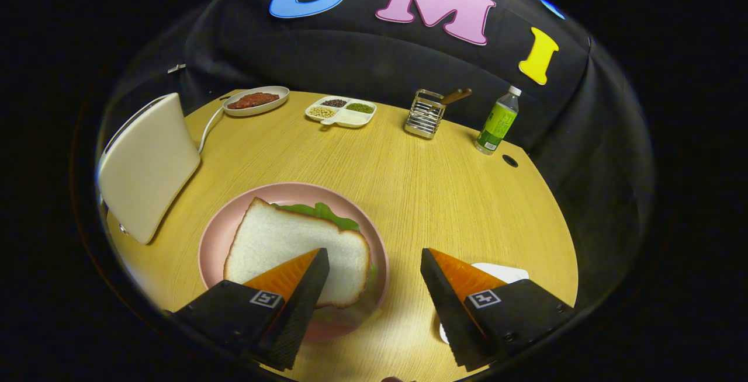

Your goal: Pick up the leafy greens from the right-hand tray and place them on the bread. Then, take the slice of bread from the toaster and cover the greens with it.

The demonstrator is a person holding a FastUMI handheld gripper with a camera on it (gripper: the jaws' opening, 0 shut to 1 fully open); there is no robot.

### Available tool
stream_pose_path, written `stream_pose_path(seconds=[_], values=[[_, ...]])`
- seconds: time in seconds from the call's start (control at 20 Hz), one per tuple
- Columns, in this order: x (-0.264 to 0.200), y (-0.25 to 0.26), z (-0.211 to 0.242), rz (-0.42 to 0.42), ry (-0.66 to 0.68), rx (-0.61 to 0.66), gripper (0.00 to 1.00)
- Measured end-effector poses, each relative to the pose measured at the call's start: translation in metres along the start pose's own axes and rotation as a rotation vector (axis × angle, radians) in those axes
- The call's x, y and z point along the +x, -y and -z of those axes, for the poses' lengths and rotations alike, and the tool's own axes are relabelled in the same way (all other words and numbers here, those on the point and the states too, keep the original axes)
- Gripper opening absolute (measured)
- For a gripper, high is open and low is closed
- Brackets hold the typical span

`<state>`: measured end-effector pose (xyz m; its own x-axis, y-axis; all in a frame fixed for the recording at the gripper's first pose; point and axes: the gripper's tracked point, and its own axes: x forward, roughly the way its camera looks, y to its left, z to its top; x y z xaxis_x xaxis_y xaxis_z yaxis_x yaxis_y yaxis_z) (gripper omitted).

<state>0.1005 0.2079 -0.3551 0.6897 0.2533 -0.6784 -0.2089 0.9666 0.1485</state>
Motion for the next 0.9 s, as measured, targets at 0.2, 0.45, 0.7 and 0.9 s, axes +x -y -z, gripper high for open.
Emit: stream_pose_path(seconds=[0.2,0.45,0.7,0.9], values=[[-0.012,0.016,-0.008,0.033,0.026,0.014,0.99],[-0.045,0.032,-0.036,0.035,0.09,0.067,0.98],[-0.106,0.037,-0.094,-0.001,0.234,0.089,0.98],[-0.16,0.038,-0.142,-0.037,0.355,0.097,0.99]])
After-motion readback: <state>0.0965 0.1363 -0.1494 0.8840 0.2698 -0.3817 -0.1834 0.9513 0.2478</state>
